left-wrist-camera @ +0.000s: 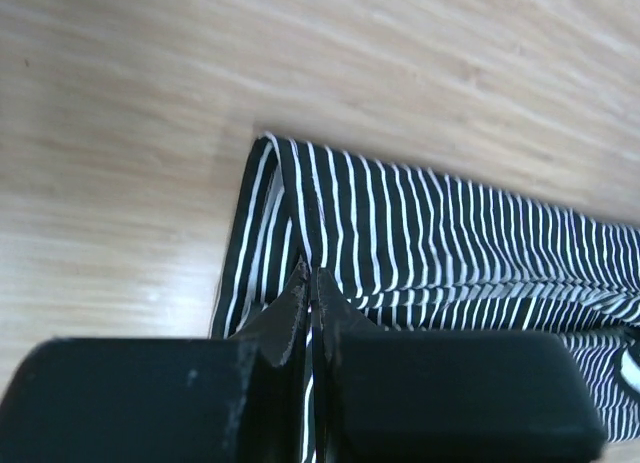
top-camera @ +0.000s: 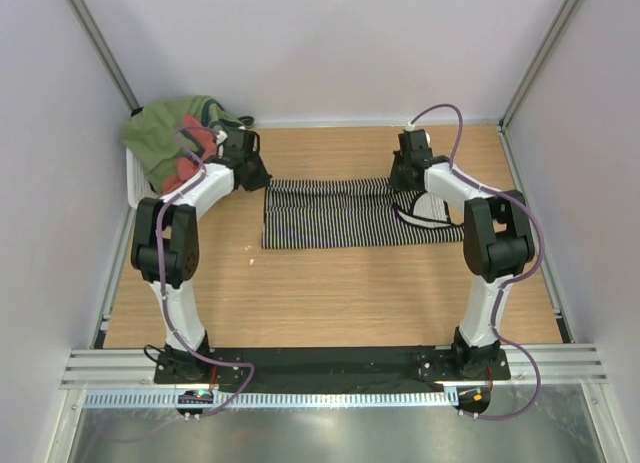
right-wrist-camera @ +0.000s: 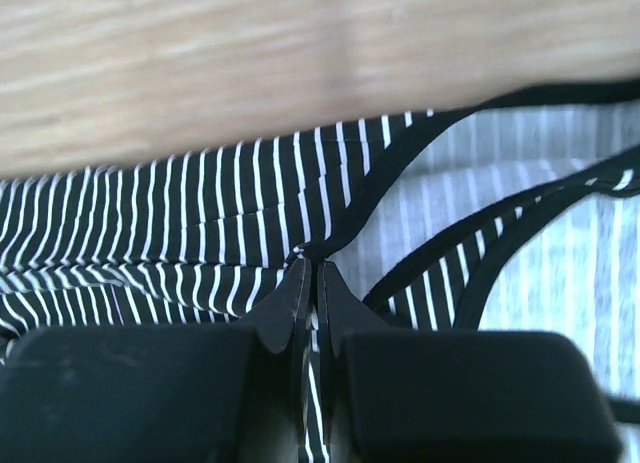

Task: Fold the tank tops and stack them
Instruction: Fold the tank top

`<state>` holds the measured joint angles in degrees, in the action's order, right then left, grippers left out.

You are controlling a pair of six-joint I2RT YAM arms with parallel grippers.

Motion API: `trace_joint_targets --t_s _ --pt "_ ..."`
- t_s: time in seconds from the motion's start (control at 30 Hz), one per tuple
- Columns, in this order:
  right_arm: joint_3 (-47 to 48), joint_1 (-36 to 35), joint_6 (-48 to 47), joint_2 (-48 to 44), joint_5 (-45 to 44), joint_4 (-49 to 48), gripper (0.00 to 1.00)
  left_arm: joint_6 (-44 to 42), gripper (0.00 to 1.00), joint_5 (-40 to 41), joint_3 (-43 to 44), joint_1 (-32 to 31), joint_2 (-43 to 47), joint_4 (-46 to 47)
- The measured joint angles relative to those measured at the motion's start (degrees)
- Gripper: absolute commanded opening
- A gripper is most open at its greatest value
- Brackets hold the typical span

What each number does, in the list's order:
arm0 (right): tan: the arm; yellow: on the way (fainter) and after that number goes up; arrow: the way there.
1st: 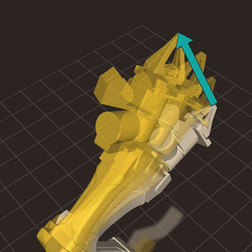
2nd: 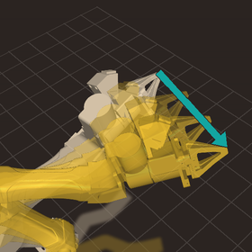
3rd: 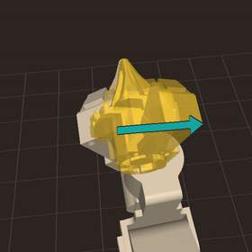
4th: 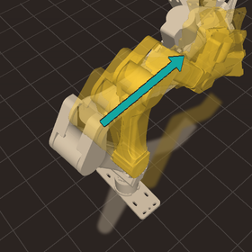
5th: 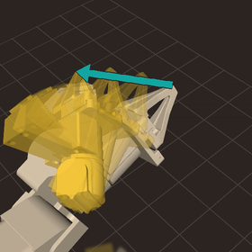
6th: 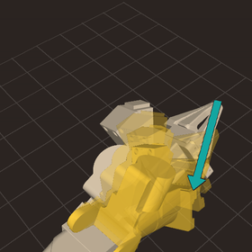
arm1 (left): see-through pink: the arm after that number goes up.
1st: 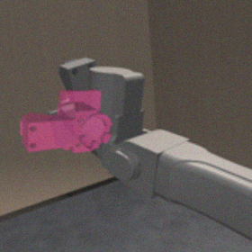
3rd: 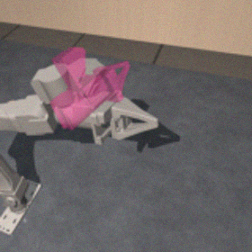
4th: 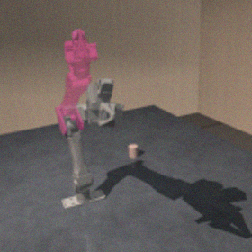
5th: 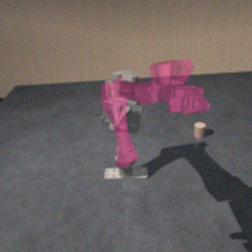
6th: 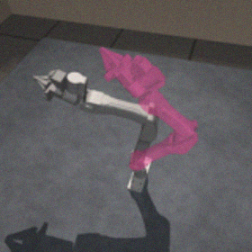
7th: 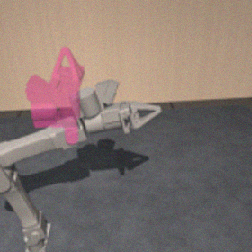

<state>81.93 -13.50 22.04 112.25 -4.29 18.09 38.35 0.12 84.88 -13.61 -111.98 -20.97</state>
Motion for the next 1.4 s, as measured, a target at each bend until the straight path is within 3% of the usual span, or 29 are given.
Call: trace_joint_targets --t_s 0.5,1.4 --pt "-13.33 -3.28 2.29 -9.68 -4.92 -2.19 0.01 0.22 0.0 2.47 -11.78 -2.93 11.5 2.32" --pt "-22.27 -5.64 5.11 -17.05 -6.95 -2.84 0.01 2.14 0.0 4.31 -23.67 -2.93 19.5 2.29"
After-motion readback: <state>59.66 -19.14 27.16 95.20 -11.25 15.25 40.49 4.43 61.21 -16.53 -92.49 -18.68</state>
